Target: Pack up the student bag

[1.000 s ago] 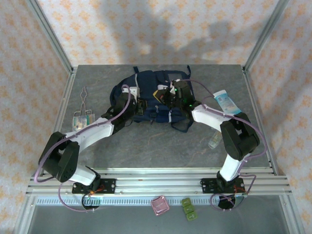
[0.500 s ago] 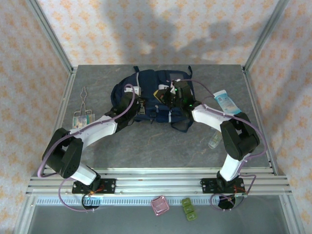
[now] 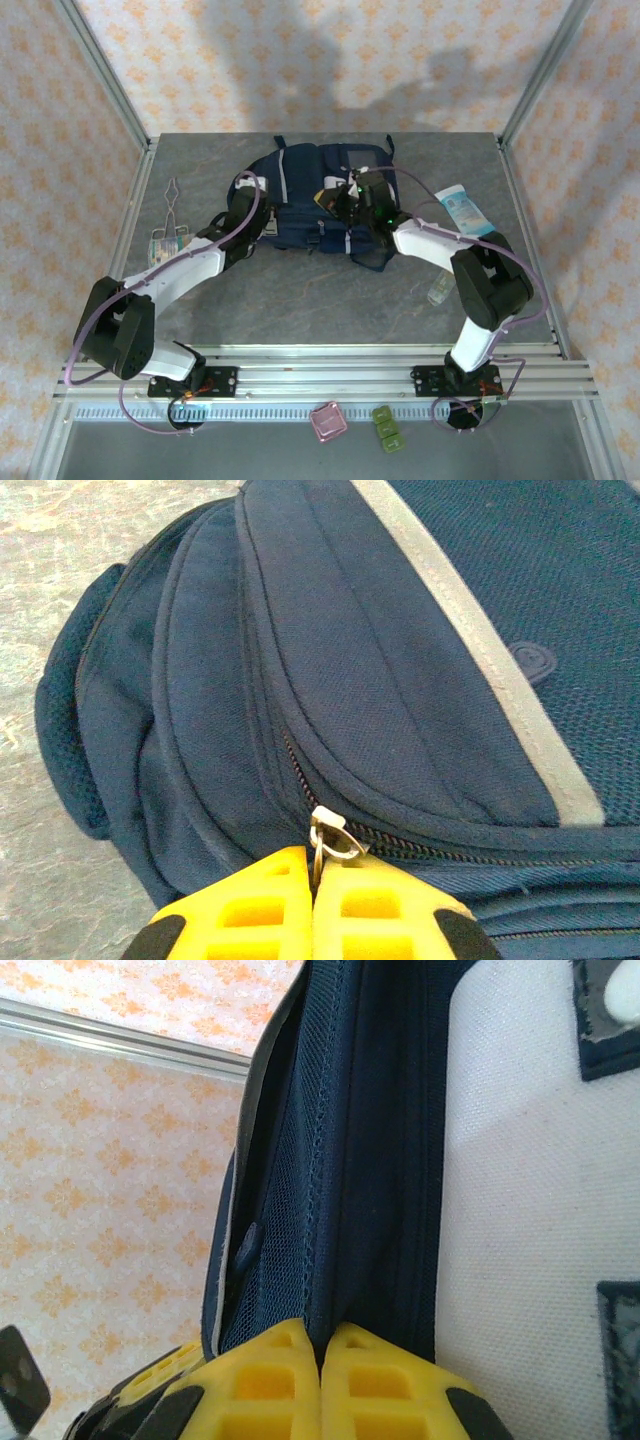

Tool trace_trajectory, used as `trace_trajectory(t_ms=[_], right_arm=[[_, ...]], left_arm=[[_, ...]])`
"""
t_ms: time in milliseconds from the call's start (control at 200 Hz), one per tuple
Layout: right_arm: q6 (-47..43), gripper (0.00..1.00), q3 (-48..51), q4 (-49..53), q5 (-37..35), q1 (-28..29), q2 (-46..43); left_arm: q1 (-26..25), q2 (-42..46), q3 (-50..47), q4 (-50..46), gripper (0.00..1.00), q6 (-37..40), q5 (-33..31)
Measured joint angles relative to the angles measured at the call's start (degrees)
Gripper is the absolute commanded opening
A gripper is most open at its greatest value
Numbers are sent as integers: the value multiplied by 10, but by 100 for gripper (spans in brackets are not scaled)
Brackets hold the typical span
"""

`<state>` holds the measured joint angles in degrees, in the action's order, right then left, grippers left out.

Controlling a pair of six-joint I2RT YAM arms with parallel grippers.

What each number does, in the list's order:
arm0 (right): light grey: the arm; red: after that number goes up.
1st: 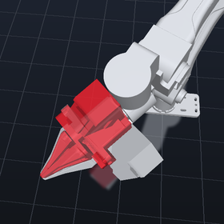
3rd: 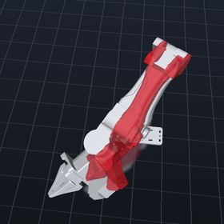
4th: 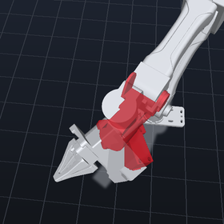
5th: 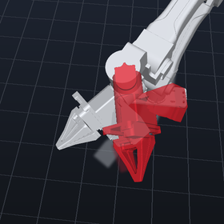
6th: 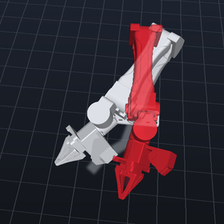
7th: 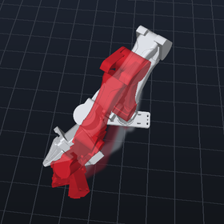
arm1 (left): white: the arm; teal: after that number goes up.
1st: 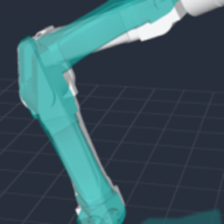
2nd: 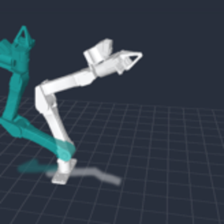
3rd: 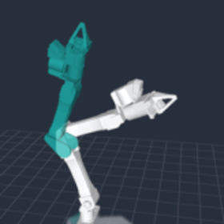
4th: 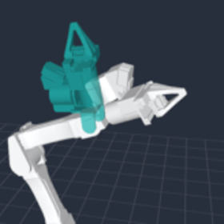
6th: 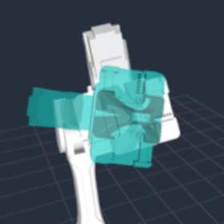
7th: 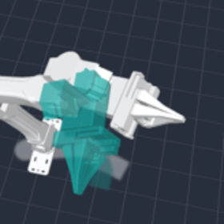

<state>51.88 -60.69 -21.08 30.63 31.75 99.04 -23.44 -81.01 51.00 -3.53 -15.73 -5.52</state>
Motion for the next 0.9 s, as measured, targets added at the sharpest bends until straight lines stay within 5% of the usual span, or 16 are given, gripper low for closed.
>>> trace_trajectory(t_ms=[245,756,901], right_arm=[[-23,0,1,11,0,-2,0],[-116,0,-64,147,-14,-70,0],[-129,33,-78,164,-34,-80,-1]], left_arm=[[-18,4,-1,-23,0,11,1],[-172,-15,5,3,0,-45,36],[-193,-59,43,11,0,-53,37]])
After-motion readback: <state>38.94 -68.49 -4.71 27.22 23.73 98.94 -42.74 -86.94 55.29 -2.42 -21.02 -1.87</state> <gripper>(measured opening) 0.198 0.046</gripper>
